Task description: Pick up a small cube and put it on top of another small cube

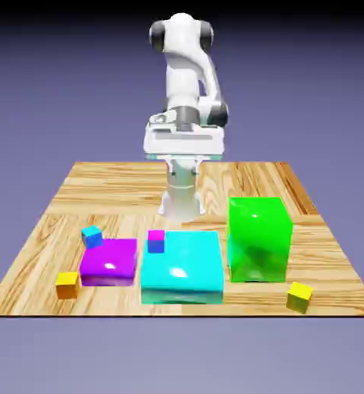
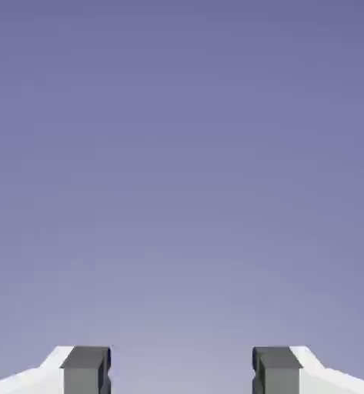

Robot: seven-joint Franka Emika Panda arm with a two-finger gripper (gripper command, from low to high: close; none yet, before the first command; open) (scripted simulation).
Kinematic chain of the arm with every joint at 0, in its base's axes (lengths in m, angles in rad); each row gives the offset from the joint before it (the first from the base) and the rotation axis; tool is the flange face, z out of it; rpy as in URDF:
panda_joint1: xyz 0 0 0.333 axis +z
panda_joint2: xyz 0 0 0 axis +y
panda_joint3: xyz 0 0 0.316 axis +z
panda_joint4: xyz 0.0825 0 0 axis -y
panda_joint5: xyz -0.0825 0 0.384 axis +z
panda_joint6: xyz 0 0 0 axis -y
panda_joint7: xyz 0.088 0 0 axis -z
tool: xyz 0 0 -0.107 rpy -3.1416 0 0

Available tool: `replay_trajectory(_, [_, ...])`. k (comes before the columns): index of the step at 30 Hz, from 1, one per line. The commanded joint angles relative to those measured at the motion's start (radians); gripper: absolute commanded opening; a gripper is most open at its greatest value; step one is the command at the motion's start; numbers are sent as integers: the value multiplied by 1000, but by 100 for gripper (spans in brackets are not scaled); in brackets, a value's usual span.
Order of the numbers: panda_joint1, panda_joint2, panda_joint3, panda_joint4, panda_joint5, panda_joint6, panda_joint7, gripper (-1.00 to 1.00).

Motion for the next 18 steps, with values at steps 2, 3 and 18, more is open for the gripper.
replay_trajectory(2, [35, 73, 1, 65, -8, -55, -18, 0])
replay_trajectory(3, [52, 109, 1, 98, -12, -82, -27, 0])
replay_trajectory(18, [313, 652, 7, 585, -74, -493, -161, 0])
